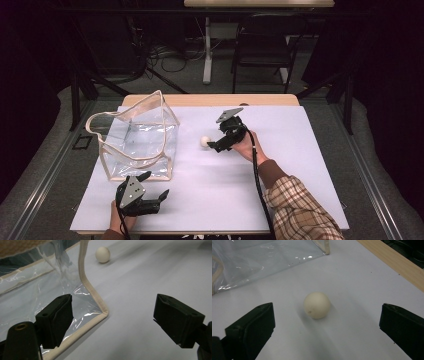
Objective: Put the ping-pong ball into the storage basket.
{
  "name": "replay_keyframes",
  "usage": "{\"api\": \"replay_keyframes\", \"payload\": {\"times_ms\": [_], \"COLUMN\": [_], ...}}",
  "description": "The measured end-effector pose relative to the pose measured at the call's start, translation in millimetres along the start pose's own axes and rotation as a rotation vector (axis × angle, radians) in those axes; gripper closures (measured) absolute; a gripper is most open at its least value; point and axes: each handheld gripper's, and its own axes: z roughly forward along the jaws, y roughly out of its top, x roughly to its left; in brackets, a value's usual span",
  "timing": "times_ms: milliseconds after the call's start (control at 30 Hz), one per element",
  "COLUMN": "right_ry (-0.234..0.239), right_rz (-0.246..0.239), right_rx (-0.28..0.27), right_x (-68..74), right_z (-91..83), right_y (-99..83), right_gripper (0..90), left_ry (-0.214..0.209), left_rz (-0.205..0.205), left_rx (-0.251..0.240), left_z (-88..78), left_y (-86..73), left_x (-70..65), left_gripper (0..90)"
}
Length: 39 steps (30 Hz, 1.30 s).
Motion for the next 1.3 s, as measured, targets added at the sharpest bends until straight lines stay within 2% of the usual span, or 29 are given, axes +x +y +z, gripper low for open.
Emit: {"api": "replay_keyframes", "payload": {"times_ms": [700,1300], "right_ry": [0.024,0.034], "right_rz": [0.013,0.057], "right_rx": [0.019,0.037], "right_x": [2.6,4.1], "right_z": [24.7,45.1], "right_y": [6.3,2.7], "right_gripper": [0.0,0.0], "left_ry": [-0.001,0.001], "left_rz": [-0.004,-0.001], "left_rx": [-0.001,-0.002], "left_z": [0.1,-0.4], "left_y": [-0.2,-0.1], "left_x": [0.0,0.4], "left_gripper": [16.1,16.1]}}
